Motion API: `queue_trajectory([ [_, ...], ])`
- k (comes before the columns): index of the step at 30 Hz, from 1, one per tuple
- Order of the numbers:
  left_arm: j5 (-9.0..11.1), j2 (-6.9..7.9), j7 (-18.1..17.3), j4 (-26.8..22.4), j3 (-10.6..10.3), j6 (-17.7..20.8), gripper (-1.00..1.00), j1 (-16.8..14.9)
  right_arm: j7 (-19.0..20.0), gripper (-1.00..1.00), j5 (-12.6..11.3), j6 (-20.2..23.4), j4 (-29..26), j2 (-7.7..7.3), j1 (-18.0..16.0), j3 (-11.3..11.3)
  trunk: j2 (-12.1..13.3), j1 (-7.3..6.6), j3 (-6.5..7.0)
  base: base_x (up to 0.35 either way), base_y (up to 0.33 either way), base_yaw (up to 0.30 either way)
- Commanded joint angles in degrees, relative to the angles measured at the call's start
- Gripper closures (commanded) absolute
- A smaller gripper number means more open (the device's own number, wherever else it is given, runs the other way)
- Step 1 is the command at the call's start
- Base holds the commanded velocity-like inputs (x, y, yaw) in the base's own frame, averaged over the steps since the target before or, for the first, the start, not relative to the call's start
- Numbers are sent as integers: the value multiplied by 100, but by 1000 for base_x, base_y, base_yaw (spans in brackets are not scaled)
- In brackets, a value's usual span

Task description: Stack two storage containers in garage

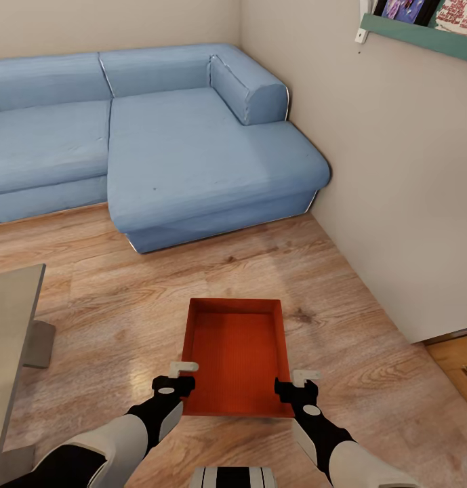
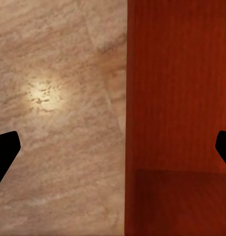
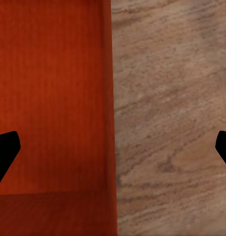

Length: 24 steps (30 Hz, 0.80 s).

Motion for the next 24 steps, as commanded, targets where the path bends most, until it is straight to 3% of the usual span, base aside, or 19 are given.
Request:
queue_trajectory([
  [1,63,-1,21,7,-46,-23,-100,-3,-22,-100,31,-14,6,2,-3,-10,-1,-1,-3,0,0,0],
  [10,136,-1,21,1,-39,-23,-100,-3,-22,-100,31,-14,6,1,-3,-10,-1,-1,-3,0,0,0],
  [24,148,-1,21,1,-37,-23,-100,-3,-22,-100,31,-14,6,1,-3,-10,-563,307,-254,0,0,0],
])
